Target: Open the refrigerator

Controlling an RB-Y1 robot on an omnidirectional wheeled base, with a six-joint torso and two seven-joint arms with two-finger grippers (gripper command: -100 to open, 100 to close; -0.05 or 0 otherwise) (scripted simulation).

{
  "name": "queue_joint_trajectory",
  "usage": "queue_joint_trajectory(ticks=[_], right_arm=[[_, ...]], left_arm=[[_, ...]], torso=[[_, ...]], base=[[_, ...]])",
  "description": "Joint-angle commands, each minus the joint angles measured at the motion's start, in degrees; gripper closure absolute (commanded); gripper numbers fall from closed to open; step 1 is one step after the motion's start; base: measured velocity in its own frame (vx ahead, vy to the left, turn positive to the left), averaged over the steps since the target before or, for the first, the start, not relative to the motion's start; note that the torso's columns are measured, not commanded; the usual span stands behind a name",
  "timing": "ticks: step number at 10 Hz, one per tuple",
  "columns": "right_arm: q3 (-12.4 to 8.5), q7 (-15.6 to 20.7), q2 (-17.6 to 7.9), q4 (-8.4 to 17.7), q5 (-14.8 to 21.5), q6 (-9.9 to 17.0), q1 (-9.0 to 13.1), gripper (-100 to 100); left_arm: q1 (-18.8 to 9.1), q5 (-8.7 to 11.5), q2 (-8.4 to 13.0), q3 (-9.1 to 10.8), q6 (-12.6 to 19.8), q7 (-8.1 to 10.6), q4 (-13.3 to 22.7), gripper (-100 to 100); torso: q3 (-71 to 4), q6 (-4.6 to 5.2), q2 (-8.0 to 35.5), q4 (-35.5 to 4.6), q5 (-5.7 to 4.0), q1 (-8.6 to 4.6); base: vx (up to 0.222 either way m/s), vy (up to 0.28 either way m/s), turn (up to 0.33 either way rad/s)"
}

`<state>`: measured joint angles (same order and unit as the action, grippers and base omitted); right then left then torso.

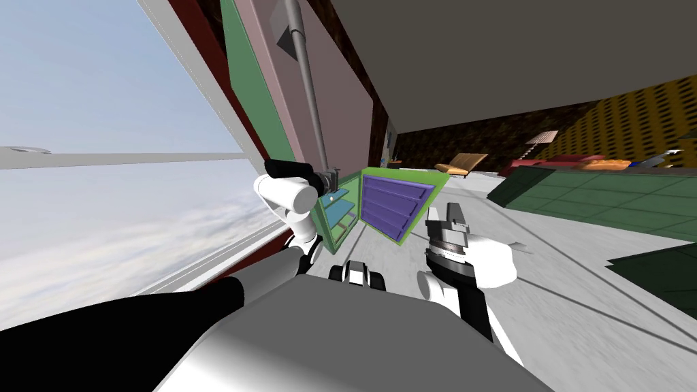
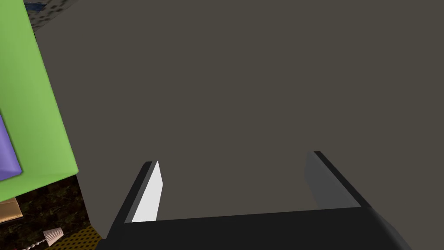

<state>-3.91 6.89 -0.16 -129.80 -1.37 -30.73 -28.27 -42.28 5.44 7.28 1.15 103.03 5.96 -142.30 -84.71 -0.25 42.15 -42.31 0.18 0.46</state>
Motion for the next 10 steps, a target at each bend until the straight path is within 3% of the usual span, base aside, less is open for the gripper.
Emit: queue_joint_trajectory(ticks=[1, 4, 6, 8, 9, 10], right_arm=[[0.0, 0.0, 0.0, 0.0, 0.0, 0.0, 0.0, 0], [0.0, 0.0, 0.0, 0.0, 0.0, 0.0, 0.0, 0], [0.0, 0.0, 0.0, 0.0, 0.0, 0.0, 0.0, 0], [0.0, 0.0, 0.0, 0.0, 0.0, 0.0, 0.0, 0], [0.0, 0.0, 0.0, 0.0, 0.0, 0.0, 0.0, 0], [0.0, 0.0, 0.0, 0.0, 0.0, 0.0, 0.0, 0]], left_arm=[[-0.1, 1.0, -1.3, 0.34, 0.2, -0.15, -0.3, -100], [-0.1, 1.8, -6.3, 0.29, 0.5, -0.24, -1.7, -100], [-1.6, 2.3, -5.8, -1.5, 1.3, -0.82, -0.5, -100], [-1.6, 2.4, -5.9, -1.78, 1.5, -0.85, -0.5, -100], [-0.7, 2.4, -6.3, -1.13, 0.8, -0.34, -1.3, 100], [-1.2, 2.3, -6.2, -1.7, 1.1, -0.64, -1.1, 100]], torso=[[-0.1, -0.25, -0.1, -0.1, 0.2, 0.48], [0.0, -0.67, 0.1, -0.1, 0.68, 1.61], [0.0, -0.49, 0.0, 0.0, 0.56, 1.05], [-0.4, 0.12, -0.5, 0.2, -0.14, -0.39], [-0.4, 0.31, -0.5, 0.3, -0.2, -0.38], [-0.1, 0.2, -0.2, 0.2, 0.0, 0.11]], base=[[-0.009, 0.187, -0.043], [0.004, 0.167, -0.032], [0.02, -0.05, -0.081], [0.075, -0.11, 0.014], [-0.069, 0.098, 0.033], [-0.044, 0.055, -0.032]])
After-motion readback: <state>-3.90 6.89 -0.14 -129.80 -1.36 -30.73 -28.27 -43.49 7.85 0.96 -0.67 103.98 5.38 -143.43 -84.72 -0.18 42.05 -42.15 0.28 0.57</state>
